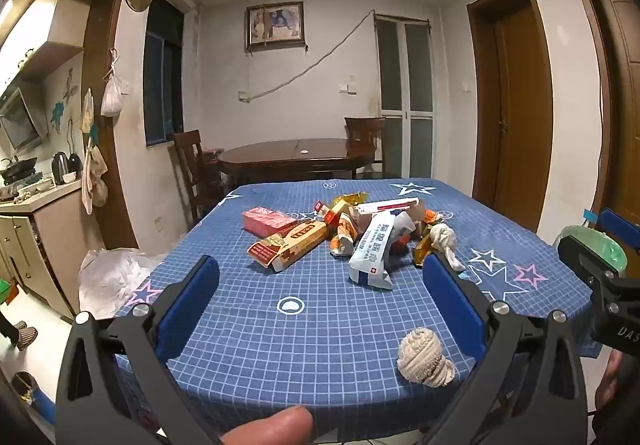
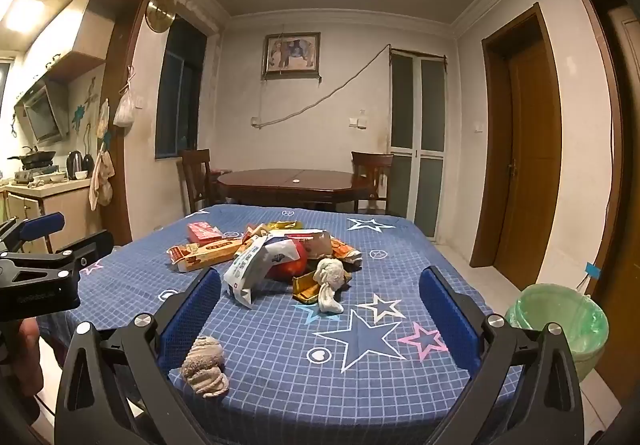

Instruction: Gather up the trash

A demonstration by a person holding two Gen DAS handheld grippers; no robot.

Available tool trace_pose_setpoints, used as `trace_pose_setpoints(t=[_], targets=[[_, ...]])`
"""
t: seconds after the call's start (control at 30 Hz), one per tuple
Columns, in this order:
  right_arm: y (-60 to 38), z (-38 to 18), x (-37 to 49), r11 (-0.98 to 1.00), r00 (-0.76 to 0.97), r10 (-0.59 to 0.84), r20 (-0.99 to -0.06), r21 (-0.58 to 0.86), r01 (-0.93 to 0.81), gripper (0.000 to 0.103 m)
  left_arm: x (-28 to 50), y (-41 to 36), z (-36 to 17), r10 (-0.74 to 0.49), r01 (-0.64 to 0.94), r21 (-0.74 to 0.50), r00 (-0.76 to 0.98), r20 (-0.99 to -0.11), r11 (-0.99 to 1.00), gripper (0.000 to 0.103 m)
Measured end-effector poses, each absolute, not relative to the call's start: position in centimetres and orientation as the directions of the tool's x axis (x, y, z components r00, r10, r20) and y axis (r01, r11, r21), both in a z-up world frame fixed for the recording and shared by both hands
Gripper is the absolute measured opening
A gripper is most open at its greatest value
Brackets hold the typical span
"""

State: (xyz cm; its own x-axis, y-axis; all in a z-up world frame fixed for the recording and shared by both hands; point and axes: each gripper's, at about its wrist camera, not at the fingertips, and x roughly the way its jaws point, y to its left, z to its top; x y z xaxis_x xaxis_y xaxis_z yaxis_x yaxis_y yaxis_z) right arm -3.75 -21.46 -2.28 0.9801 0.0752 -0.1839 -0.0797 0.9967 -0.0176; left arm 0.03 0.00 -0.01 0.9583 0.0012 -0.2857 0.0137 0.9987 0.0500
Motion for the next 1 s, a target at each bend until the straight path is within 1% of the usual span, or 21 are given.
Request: trace_pose_setpoints(t=[0.2, 0.43, 0.73, 1.0], targets=[[-21.5, -2.2, -3.8, 0.997, 0.980, 0.076, -0.185, -0.020, -0.081, 0.099, -0.2, 0.0, 0.0, 0.000, 0.013, 0.045, 0.959, -0.284, 0.999, 0.098], [-21.1, -2.7, -3.9, 0.996, 0.980, 0.077, -0.184, -0.018, -0.082, 0.099, 0.3, 0.1, -1.1, -0.021, 0.034, 0.041, 0.956, -0.293, 0.999, 0.098], [-21.0, -2.5, -3.6, 0.996, 0.978, 0.081, -0.190, -0.026, -0.087, 0.099, 0.6, 0.2, -0.8, -0.037, 0.048, 0.030, 0.952, -0.303, 0.998, 0.098], [-21.0, -2.6, -3.3, 0.996, 0.978, 0.085, -0.191, -0.023, -0.091, 0.099, 1.1, 0.1, -0.9, -0.047, 0.061, 0.035, 0.943, -0.329, 0.998, 0.098]])
